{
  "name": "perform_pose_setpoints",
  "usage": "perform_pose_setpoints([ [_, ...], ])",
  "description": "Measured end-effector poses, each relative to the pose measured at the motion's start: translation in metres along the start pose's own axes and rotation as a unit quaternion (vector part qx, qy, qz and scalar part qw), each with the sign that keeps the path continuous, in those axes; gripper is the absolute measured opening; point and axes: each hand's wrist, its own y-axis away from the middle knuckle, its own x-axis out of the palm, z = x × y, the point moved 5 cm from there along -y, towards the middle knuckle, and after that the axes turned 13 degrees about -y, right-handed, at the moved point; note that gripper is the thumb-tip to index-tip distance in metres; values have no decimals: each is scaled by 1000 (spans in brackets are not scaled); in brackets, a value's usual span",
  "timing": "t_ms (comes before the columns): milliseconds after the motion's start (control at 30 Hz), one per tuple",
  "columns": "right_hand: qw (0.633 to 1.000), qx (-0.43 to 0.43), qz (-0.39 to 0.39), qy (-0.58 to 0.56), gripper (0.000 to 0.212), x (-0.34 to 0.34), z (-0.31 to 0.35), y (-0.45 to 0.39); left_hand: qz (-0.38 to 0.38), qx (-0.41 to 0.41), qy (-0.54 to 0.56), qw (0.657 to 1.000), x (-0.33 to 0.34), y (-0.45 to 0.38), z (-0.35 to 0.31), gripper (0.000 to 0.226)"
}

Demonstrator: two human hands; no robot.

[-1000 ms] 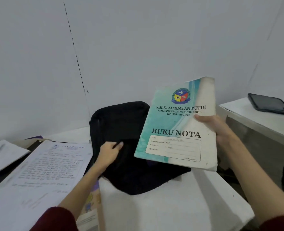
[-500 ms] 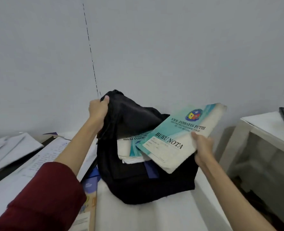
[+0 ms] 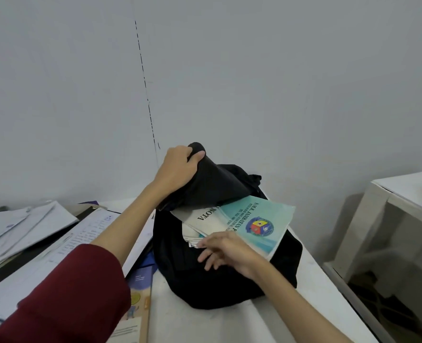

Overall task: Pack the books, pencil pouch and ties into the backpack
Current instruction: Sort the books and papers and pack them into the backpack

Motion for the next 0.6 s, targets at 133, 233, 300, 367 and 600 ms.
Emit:
perform_pose_setpoints([
  [133, 919, -132, -132, 348, 33, -61, 43, 9, 49, 44, -59, 996, -2, 4, -4, 46],
  [233, 709, -59, -121, 693, 56, -105, 46, 17, 60, 81, -120, 988, 0, 10, -12, 42],
  [300, 657, -11, -81, 749, 73, -116, 36, 24, 57, 99, -150, 982, 1, 14, -18, 40],
  [367, 647, -39, -71, 758, 76, -114, 25, 27, 57, 117, -176, 976, 2, 17, -25, 39],
  [600, 627, -113, -144, 757, 73, -76, 15, 32, 24, 170, -153, 973, -13, 11, -31, 22],
])
